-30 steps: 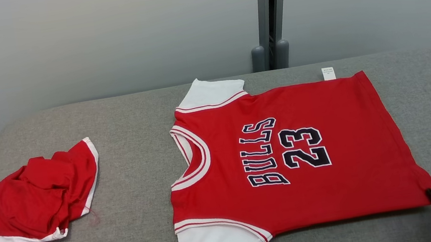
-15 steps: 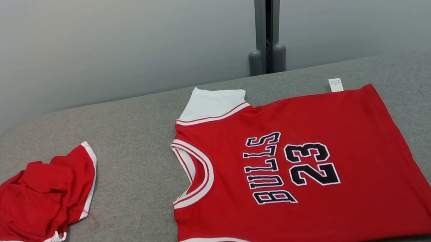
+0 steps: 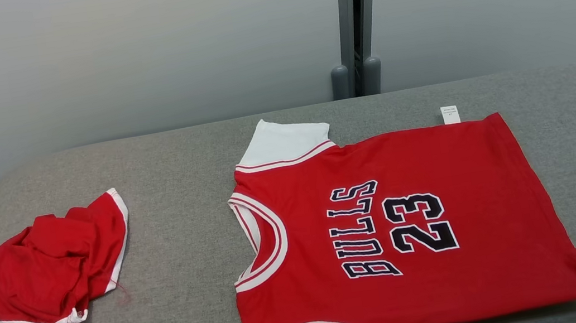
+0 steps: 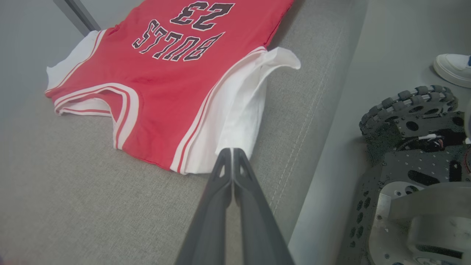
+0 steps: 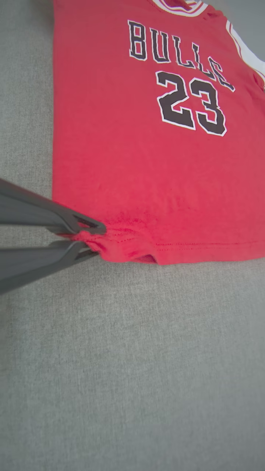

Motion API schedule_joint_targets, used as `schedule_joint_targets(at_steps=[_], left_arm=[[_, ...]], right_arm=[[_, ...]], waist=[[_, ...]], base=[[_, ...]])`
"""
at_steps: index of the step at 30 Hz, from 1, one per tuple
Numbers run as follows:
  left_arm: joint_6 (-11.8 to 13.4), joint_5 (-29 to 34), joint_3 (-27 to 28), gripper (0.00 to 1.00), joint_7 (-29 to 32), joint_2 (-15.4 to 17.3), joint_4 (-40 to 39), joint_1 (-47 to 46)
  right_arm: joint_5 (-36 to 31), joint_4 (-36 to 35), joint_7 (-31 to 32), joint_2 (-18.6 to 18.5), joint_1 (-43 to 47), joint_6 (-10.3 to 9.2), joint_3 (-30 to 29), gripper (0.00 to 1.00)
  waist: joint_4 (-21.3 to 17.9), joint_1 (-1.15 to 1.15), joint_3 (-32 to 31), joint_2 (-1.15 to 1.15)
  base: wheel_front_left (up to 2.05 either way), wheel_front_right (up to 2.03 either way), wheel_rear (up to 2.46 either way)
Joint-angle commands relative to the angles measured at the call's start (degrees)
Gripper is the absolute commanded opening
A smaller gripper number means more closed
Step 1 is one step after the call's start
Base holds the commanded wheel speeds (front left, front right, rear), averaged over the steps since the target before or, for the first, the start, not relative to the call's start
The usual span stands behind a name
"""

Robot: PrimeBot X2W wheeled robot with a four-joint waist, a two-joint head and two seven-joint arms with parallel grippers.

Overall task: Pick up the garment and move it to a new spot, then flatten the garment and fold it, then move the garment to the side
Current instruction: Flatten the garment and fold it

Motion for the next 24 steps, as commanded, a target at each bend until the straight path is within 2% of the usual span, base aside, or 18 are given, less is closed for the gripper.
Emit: schedule_joint_targets(at_steps=[1, 10, 17, 20, 24], left_arm=[[-0.1, -1.4, 0.8, 0.00, -0.7, 0.4, -0.4, -1.0], [0.1, -2.7, 4.2, 0.00, -2.8, 0.9, 0.4, -5.1], [0.1, -1.7, 6.3, 0.00, -4.9, 0.7, 4.0, -10.5], [0.0, -1.4, 5.7, 0.00, -5.2, 0.3, 5.8, -13.1], [0.0, -2.7, 2.3, 0.00, -4.9, -0.2, 8.6, -18.1]], right_arm=[[-1.1, -0.7, 0.6, 0.2, 0.6, -0.02, -1.3, 0.00], [-5.9, -3.5, 3.6, 2.1, -1.7, -0.02, -7.0, 0.00], [-10.9, -5.5, 6.1, 4.9, -5.8, -0.02, -9.1, 0.00], [-12.6, -5.2, 7.1, 6.1, -7.8, -0.02, -9.4, 0.00], [-14.9, -3.7, 7.8, 7.6, -11.3, -0.02, -9.1, 0.00]], waist=[[0.1, 0.00, 0.2, 0.00], [-0.2, 0.00, 2.8, 0.00], [-0.9, 0.00, 5.9, 0.00], [-1.2, 0.00, 6.7, 0.00], [-1.8, 0.00, 8.0, 0.00]], base=[[0.00, 0.00, 0.00], [0.00, 0.00, 0.00], [0.00, 0.00, 0.00], [0.00, 0.00, 0.00], [0.00, 0.00, 0.00]])
